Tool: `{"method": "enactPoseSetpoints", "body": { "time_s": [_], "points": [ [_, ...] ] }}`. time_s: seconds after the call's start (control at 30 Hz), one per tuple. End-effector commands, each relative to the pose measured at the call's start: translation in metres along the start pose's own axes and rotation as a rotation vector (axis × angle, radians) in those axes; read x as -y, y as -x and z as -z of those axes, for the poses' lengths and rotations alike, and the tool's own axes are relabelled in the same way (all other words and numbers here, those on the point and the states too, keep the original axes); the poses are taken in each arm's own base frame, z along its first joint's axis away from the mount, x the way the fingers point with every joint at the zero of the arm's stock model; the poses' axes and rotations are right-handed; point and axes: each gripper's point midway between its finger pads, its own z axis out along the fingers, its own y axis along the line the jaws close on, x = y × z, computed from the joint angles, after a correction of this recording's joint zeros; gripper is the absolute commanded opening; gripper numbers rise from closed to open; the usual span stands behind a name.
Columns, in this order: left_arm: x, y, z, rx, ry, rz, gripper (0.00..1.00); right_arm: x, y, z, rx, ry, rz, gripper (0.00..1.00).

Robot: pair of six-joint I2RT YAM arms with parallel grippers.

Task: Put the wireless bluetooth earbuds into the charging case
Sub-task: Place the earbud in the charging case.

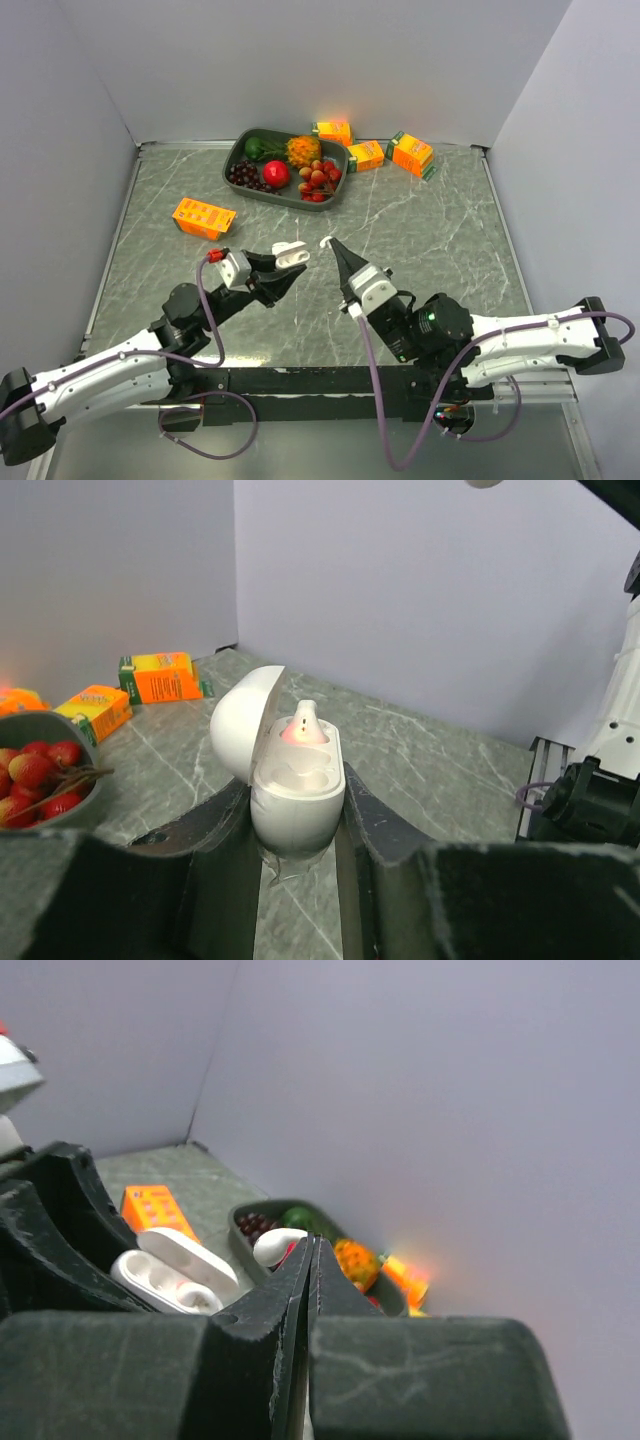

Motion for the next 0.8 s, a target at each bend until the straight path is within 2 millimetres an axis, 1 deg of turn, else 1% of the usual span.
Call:
{"method": "enactPoseSetpoints", "body": {
  "time_s": [0.0,0.07,0.17,0.37,0.6,0.63,0.7,0.77],
  "points": [
    [0.011,0.058,-0.016,0.177,-0.07,-0.002,0.01,0.019,0.023,0.005,0.078,-0.095,0.015,0.0],
    [0.012,0.062,-0.02,0.189,-0.082,-0.001,0.01,0.012,0.022,0.006,0.083,-0.084,0.025,0.0],
    [0.017,0.062,-0.023,0.184,-0.108,0.007,0.01,0.005,0.019,0.006,0.085,-0.068,0.036,0.0],
    [0.022,0.057,-0.023,0.153,-0.137,0.012,0.01,-0.012,0.015,0.007,0.08,0.012,0.008,0.0],
    [0.022,0.052,-0.026,0.113,-0.129,0.053,0.01,-0.031,0.019,0.004,0.09,0.079,0.008,0.0],
    [0.023,0.055,-0.026,0.116,-0.131,0.056,0.01,-0.031,0.02,0.004,0.094,0.075,0.007,0.0],
    [0.023,0.051,-0.028,0.097,-0.131,0.073,0.01,-0.033,0.02,0.003,0.096,0.07,0.02,0.0],
    [0.022,0.051,-0.03,0.087,-0.127,0.082,0.01,-0.034,0.019,0.001,0.095,0.061,0.027,0.0]
  ]
}}
